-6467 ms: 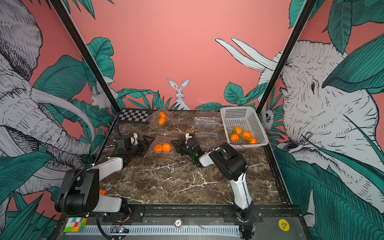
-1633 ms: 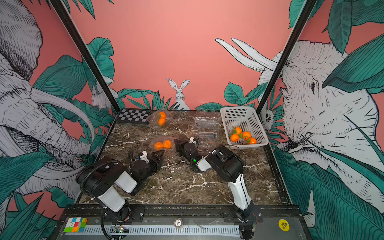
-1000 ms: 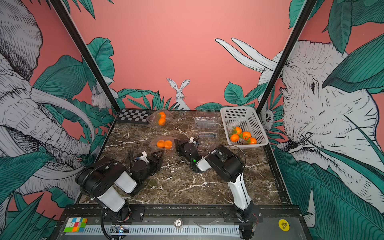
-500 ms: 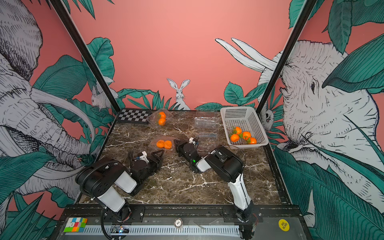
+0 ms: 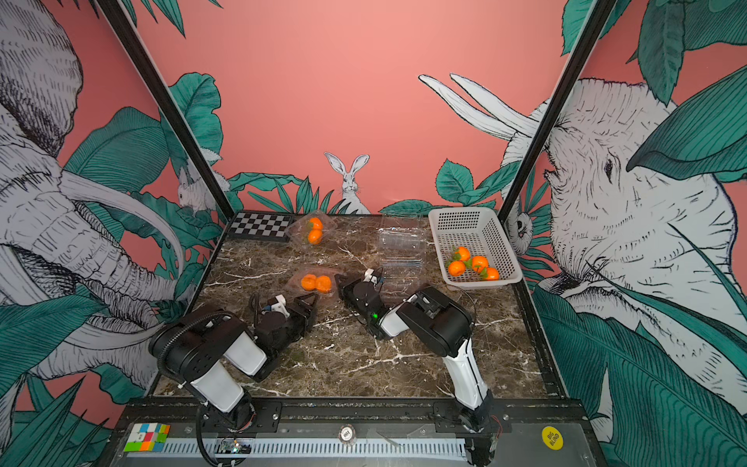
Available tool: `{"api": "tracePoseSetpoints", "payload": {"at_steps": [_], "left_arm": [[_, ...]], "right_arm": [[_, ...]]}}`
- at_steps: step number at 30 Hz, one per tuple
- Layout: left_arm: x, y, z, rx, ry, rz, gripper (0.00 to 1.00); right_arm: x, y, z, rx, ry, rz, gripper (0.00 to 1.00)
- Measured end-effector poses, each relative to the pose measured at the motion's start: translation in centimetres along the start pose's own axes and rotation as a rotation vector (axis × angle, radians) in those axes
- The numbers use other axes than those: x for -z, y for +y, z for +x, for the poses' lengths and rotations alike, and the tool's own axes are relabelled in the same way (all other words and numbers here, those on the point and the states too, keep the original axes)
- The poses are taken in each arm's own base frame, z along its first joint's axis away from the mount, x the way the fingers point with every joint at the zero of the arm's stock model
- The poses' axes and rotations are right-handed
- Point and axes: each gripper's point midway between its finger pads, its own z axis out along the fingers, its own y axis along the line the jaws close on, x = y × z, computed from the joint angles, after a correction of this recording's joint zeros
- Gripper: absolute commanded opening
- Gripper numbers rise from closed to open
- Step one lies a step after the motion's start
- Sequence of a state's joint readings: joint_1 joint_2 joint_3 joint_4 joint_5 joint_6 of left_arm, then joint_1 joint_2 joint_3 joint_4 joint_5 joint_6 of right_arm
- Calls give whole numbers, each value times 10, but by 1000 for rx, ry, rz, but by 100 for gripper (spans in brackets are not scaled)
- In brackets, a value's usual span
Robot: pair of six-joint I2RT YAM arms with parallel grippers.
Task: Take oranges out of containers
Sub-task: Open the packing box at the center of the board.
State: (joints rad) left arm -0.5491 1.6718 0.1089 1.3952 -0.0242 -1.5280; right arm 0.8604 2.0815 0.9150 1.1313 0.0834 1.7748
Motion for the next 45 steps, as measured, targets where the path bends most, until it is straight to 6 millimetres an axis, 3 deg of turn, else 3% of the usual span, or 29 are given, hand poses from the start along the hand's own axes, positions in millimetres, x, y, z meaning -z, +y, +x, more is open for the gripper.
{"api": "tracePoseSetpoints", "payload": {"at_steps": [26,45], "left_arm": [[1,19,-5,0,-33,-52,82],[0,22,-8,5,-54,-48,82]], "right_arm": [[5,-6,22,-38,50,12,20],[4,11,34,-146,75,-45,22]]}}
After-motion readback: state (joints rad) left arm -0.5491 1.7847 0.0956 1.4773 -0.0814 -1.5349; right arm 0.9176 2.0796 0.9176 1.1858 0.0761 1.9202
